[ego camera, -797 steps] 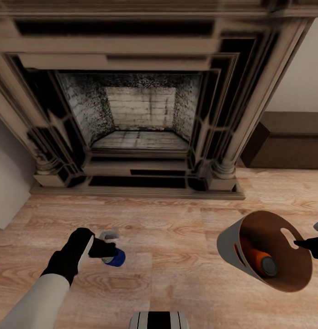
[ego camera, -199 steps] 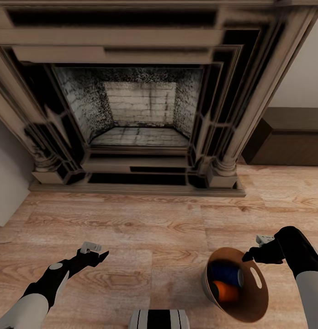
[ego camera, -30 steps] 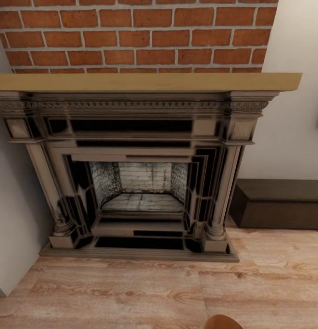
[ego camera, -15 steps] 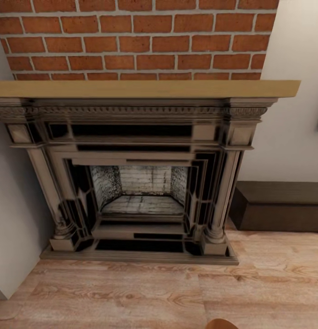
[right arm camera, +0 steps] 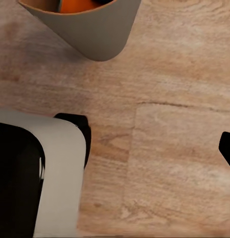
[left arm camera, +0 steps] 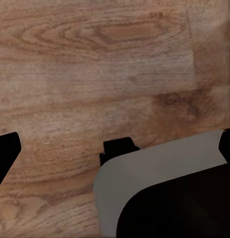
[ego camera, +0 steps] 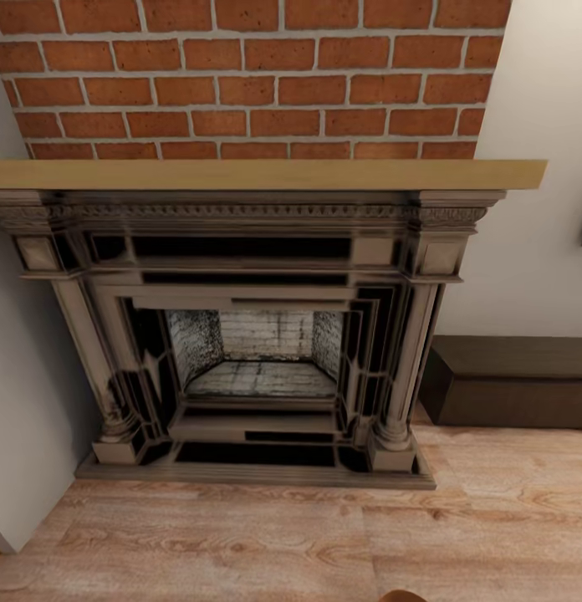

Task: Put the three can of soda from the living room inside the tash can in the kitchen.

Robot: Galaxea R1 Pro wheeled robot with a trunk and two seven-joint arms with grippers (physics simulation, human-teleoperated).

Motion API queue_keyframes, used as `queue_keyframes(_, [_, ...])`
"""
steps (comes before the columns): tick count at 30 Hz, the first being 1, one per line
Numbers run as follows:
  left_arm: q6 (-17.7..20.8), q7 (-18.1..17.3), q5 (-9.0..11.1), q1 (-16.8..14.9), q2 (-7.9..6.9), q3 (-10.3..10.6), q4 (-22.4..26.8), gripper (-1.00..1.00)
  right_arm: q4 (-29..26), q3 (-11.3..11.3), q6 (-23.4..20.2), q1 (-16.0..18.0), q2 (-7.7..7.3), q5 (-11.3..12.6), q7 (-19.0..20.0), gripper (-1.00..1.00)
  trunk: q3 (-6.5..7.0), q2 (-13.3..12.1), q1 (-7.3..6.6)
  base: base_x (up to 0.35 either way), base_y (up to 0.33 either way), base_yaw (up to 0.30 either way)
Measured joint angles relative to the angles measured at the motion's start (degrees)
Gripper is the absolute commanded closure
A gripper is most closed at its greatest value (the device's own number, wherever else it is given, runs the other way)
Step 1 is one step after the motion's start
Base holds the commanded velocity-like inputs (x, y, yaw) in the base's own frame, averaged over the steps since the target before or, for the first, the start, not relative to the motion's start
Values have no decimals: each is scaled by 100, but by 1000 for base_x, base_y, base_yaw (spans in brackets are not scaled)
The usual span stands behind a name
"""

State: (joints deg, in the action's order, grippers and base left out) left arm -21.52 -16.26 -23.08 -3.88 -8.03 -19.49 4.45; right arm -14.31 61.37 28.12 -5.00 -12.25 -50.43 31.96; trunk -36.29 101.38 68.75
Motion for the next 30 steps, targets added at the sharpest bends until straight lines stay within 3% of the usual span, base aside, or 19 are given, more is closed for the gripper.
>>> queue_keyframes(6, [-250, 0, -13, 154, 13, 12, -5, -100, 659, -25, 454, -1, 77, -388, -992, -100, 108, -241, -132, 0, 0, 0])
queue_keyframes(9, [-313, 0, -18, 187, 24, 19, -10, -100, 815, -62, 522, -1, 288, -514, -1471, -100, 162, -361, -198, 0, 0, 0])
queue_keyframes(10, [-324, 0, -20, 193, 54, 23, -10, -100, 833, -151, 536, -1, 414, -548, -1672, -100, 180, -401, -220, 0, 0, 0])
queue_keyframes(13, [-342, 2, -22, 199, 147, 27, -8, -100, 861, -384, 547, -1, 595, -609, -2052, -100, 233, -521, -286, 0, 0, 0])
queue_keyframes(17, [-348, 7, -27, 202, 228, 26, -6, -100, 889, -690, 546, -1, 755, -672, -2545, -100, 305, -682, -373, 0, 0, 0])
queue_keyframes(23, [-349, 16, -24, 203, 261, 32, -6, -100, 894, -823, 540, 2, 871, -741, -2750, -100, 413, -922, -505, 0, 0, 0])
queue_keyframes(30, [-335, 63, -29, 203, 267, 33, -10, -100, 895, -841, 537, 4, 878, -742, -2787, -100, 539, -1203, -659, 0, 0, 0])
